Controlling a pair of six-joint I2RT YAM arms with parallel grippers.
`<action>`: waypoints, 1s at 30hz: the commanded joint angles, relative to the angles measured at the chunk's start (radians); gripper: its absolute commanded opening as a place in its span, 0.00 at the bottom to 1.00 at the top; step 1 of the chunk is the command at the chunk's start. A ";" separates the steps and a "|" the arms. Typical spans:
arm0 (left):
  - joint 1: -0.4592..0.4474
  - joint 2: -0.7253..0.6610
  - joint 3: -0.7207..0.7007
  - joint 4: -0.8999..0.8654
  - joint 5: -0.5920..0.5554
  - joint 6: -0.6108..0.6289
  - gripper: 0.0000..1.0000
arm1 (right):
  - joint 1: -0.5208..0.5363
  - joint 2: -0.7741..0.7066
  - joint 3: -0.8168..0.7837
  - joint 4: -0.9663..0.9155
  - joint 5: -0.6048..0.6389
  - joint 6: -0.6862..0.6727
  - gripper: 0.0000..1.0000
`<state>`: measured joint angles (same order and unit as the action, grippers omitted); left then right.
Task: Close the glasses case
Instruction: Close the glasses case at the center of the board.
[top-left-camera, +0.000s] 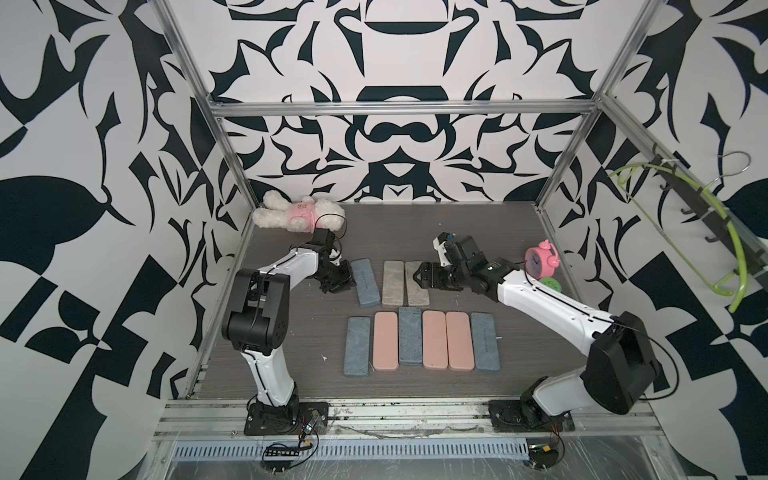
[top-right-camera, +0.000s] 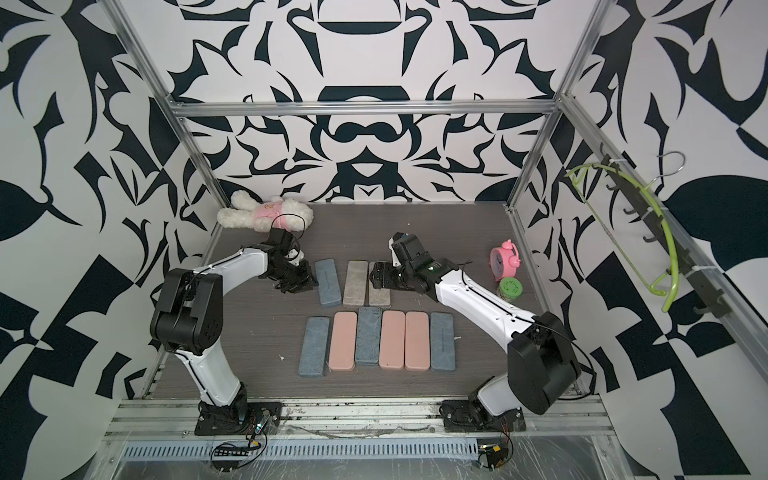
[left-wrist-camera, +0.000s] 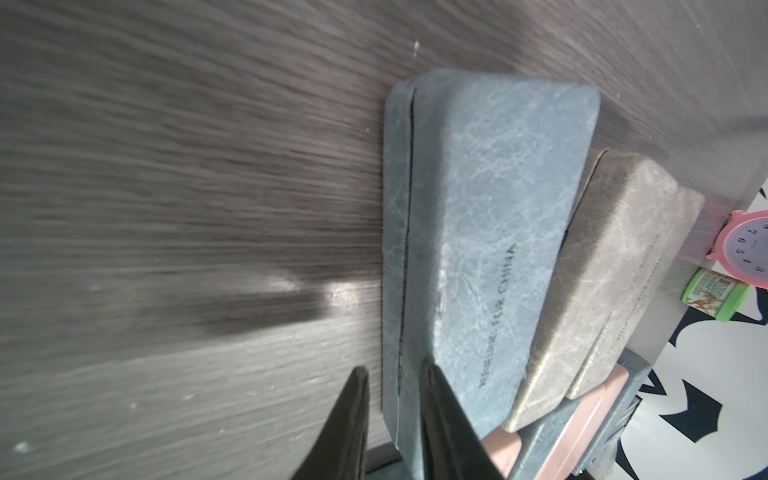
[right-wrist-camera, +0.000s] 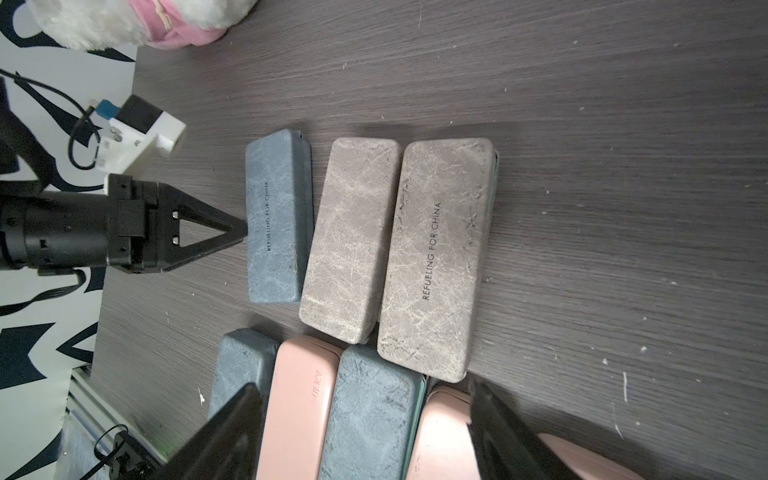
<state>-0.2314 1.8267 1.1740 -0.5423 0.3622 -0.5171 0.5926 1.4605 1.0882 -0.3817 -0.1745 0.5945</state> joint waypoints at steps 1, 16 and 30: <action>-0.014 0.019 -0.015 0.013 -0.002 -0.004 0.26 | 0.003 -0.018 -0.012 0.007 -0.002 -0.010 0.80; -0.038 0.085 0.087 -0.001 0.047 0.047 0.39 | -0.008 0.019 -0.041 0.015 -0.005 0.019 0.81; 0.089 -0.203 0.004 0.044 0.014 0.011 0.59 | -0.068 -0.077 -0.058 -0.040 0.099 -0.046 0.86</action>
<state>-0.1951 1.7466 1.1931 -0.5140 0.3965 -0.5087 0.5488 1.4582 1.0359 -0.3965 -0.1444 0.5850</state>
